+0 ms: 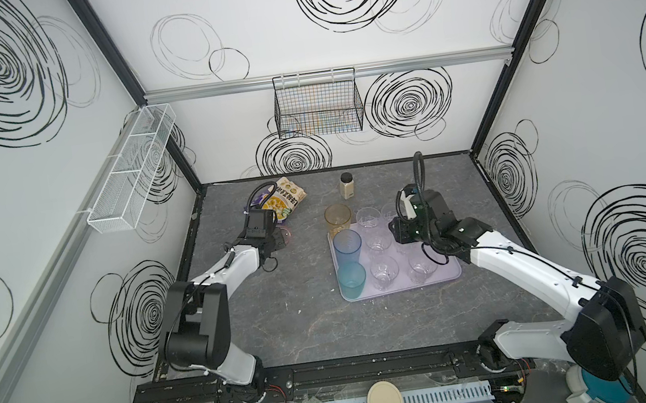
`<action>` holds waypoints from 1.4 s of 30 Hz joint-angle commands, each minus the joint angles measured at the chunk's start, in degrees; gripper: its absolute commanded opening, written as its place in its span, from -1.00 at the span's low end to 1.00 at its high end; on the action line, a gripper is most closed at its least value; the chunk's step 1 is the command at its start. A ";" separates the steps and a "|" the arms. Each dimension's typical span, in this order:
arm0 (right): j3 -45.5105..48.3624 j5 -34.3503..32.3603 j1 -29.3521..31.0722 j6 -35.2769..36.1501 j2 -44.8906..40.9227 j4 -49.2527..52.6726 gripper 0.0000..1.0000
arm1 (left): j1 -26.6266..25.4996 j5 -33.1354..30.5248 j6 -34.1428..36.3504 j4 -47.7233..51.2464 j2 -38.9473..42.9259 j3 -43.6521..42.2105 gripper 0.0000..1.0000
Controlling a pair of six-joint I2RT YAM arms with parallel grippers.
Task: Place the glasses into the tray
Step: 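Grasp the pink cup with the left gripper while the right moves over the tray, then lift the pink cup with the left gripper while the right reaches toward it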
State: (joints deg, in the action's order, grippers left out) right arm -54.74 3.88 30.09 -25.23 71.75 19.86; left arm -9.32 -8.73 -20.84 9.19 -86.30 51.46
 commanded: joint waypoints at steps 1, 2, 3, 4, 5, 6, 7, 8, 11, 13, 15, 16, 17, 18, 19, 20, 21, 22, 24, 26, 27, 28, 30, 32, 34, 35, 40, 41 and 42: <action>-2.92 -0.39 1.63 -1.56 0.16 -1.11 -0.05 | -3.11 3.95 -1.22 2.60 9.12 -2.44 -0.91; -3.53 -0.13 2.42 -2.11 0.68 -1.51 -0.05 | -4.25 4.20 -1.22 4.34 11.57 -3.33 -0.91; -4.23 0.03 3.56 -2.72 1.37 -1.82 -0.05 | -5.19 4.71 -1.01 6.12 14.15 -4.02 -0.91; -4.98 -0.20 4.77 -3.09 2.03 -1.95 -0.05 | -5.88 4.71 -0.80 8.16 16.12 -4.26 -1.00; -5.80 -0.73 6.41 -3.53 2.82 -2.00 -0.05 | -6.80 4.46 -0.48 10.80 18.10 -4.10 -1.00; -6.60 -1.44 8.03 -3.93 3.70 -2.12 -0.05 | -7.65 3.74 -0.03 13.28 19.82 -3.79 -1.00; -7.14 -2.02 9.57 -4.24 4.30 -2.38 -0.05 | -8.32 3.36 0.20 15.45 20.96 -3.37 -1.00; -7.39 -2.52 11.12 -4.70 4.86 -2.90 -0.04 | -8.83 3.22 0.41 17.62 21.90 -3.01 -1.00; -8.50 -2.59 14.75 -5.93 7.13 -4.38 -0.04 | -8.96 5.10 0.27 21.30 23.53 -3.35 -1.00; -10.11 -2.67 16.95 -6.32 9.00 -4.48 -0.04 | -9.17 5.35 0.10 22.53 23.07 -3.91 -1.00; -12.06 -3.34 19.50 -6.32 10.98 -4.18 -0.04 | -9.71 6.00 -0.35 22.25 22.67 -4.33 -1.00; -12.97 -3.62 20.40 -6.22 11.85 -3.83 -0.04 | -10.05 6.81 -0.40 22.10 22.19 -4.35 -1.00; -13.93 -3.91 21.42 -6.15 12.75 -3.43 -0.04 | -10.12 7.52 -0.47 22.18 21.33 -4.35 -1.00; -14.63 -4.20 22.16 -6.06 13.50 -3.19 -0.04 | -10.17 7.87 -0.52 22.06 20.26 -4.56 -1.00; -14.93 -4.35 22.65 -6.14 14.02 -3.24 -0.04 | -10.07 8.25 -0.50 21.80 19.45 -4.70 -0.99; -15.06 -4.39 23.02 -6.21 14.43 -3.41 -0.04 | -10.07 8.75 -0.23 21.33 18.59 -4.99 -0.99; -15.05 -4.53 23.34 -6.31 14.73 -3.52 -0.04 | -10.06 8.90 -0.17 20.66 18.04 -5.41 -0.98; -14.97 -4.55 23.63 -6.40 14.93 -3.57 -0.04 | -10.00 9.07 -0.09 19.73 17.83 -6.06 -0.98; -14.54 -4.71 24.03 -6.66 14.99 -3.57 -0.03 | -9.44 10.22 -0.36 17.82 17.53 -7.52 -0.98; -13.37 -4.50 24.14 -7.08 14.73 -4.56 -0.03 | -9.06 10.17 -0.46 16.60 16.83 -8.35 -0.98; -12.79 -4.11 24.14 -7.28 14.69 -5.19 -0.03 | -8.87 9.98 -0.27 16.19 16.29 -8.69 -0.98; -12.37 -3.65 24.20 -7.45 14.90 -5.97 -0.03 | -8.43 10.01 0.03 15.80 15.47 -8.84 -0.97; -13.07 -2.46 24.49 -7.34 16.25 -6.17 -0.03 | -7.67 10.54 0.26 15.13 14.17 -9.29 -0.95; -15.58 -1.66 25.00 -6.53 18.33 -4.51 -0.03 | -7.46 11.55 -0.01 13.96 13.72 -9.95 -0.91; -17.86 -1.76 25.71 -5.85 20.14 -3.39 -0.03 | -7.38 12.20 -0.49 13.12 13.62 -10.29 -0.83; -18.71 -1.52 25.89 -5.62 21.02 -3.18 -0.03 | -7.38 12.31 -0.57 13.17 13.62 -10.20 -0.81; -22.61 -0.33 28.49 -5.51 25.35 -3.18 -0.03 | -7.35 11.98 -0.87 12.64 13.83 -10.56 -0.68; -23.38 -0.36 29.10 -5.53 26.41 -3.14 -0.03 | -7.38 12.21 -0.87 12.31 13.39 -10.83 -0.67; -24.03 -0.38 29.61 -5.53 27.24 -2.97 -0.03 | -7.38 12.41 -0.87 12.15 12.88 -11.03 -0.66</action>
State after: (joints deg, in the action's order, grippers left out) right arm -76.09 3.09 58.04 -31.05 97.47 16.12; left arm -17.06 2.92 -21.32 24.01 -72.75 41.39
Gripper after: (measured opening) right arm 0.486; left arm 0.165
